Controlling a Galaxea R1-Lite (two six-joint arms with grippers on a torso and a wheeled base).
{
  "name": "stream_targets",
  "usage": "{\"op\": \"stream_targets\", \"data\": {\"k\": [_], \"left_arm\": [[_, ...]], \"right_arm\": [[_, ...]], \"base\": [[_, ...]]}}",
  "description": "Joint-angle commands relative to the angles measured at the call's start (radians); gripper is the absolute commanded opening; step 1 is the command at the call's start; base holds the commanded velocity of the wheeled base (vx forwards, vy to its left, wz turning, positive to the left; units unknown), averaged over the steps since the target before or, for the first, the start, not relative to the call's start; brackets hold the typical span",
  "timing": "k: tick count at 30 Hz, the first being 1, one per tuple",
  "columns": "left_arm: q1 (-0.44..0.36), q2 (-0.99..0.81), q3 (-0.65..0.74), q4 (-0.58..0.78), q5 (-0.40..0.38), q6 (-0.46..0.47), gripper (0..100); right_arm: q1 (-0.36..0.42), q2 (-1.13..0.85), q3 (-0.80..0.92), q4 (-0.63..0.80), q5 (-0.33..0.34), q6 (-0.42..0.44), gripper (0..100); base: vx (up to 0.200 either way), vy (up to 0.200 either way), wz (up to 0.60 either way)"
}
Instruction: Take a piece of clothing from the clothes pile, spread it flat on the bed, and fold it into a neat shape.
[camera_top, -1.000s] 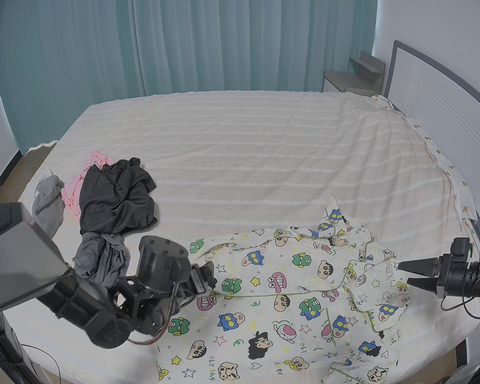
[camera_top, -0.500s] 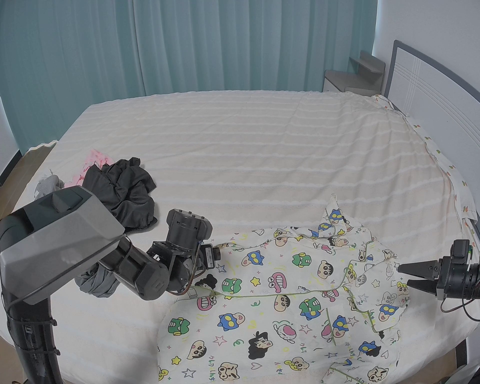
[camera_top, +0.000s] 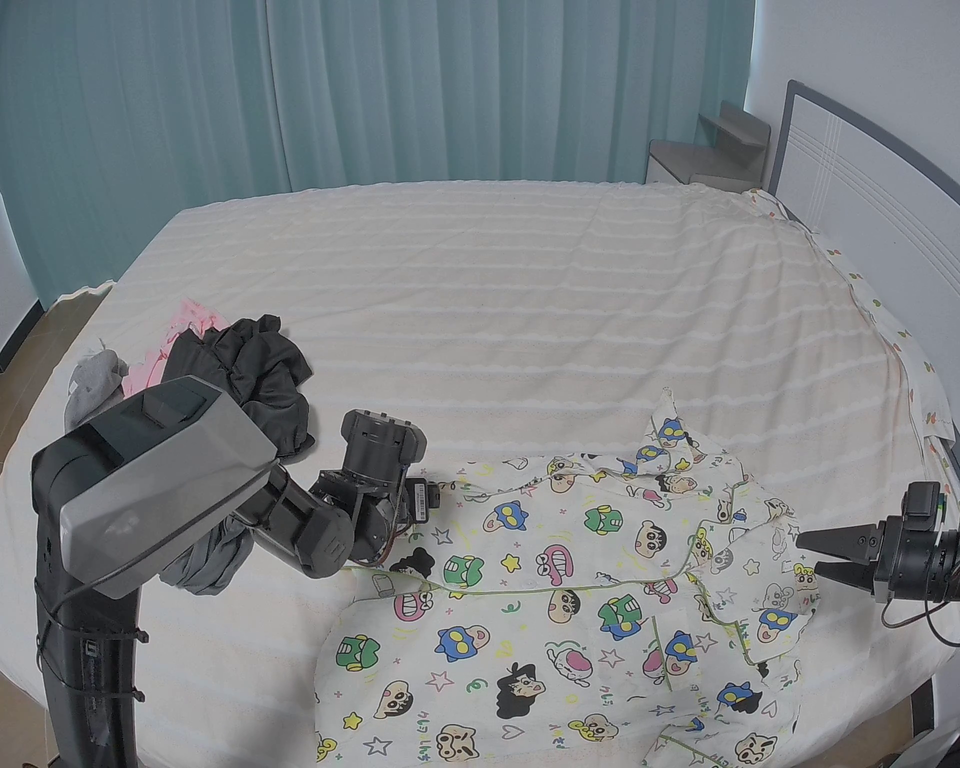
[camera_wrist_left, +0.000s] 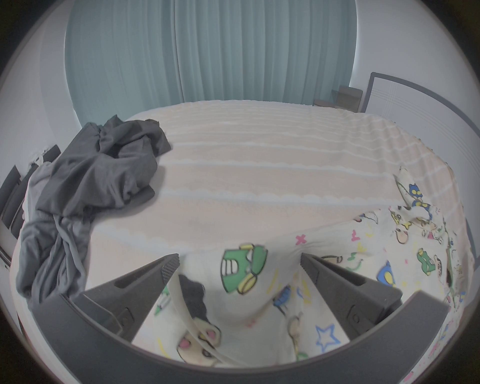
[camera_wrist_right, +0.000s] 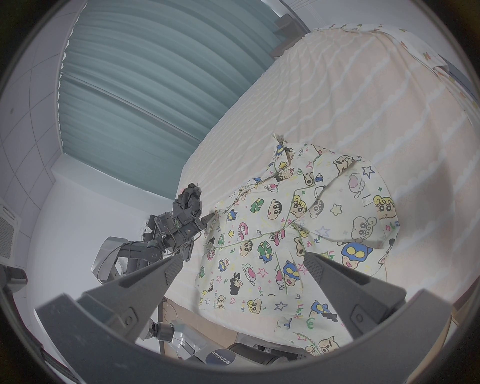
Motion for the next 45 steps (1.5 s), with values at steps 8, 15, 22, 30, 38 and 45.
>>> {"op": "stream_targets", "data": {"k": [8, 15, 22, 30, 38, 45], "left_arm": [[0.089, 0.054, -0.227, -0.001, 0.035, 0.114, 100], [0.128, 0.101, -0.35, 0.006, 0.08, 0.114, 100], [0.082, 0.008, -0.163, 0.022, 0.014, 0.093, 100], [0.028, -0.104, 0.067, 0.023, -0.179, 0.102, 100], [0.027, -0.107, 0.145, 0.019, -0.19, 0.165, 100], [0.027, -0.158, 0.147, 0.014, -0.196, 0.163, 100]], "right_arm": [[0.001, -0.005, 0.005, 0.0, 0.0, -0.001, 100], [0.001, -0.007, 0.005, 0.0, 0.0, -0.001, 100], [0.001, -0.002, 0.007, 0.001, 0.002, 0.001, 100], [0.001, -0.002, 0.007, 0.001, 0.002, -0.001, 100], [0.001, -0.002, 0.013, 0.001, 0.003, -0.001, 100], [0.001, -0.002, 0.016, 0.0, 0.003, -0.001, 100]], "base": [[0.0, 0.0, 0.0], [0.0, 0.0, 0.0], [0.0, 0.0, 0.0], [0.0, 0.0, 0.0], [0.0, 0.0, 0.0], [0.0, 0.0, 0.0]]}}
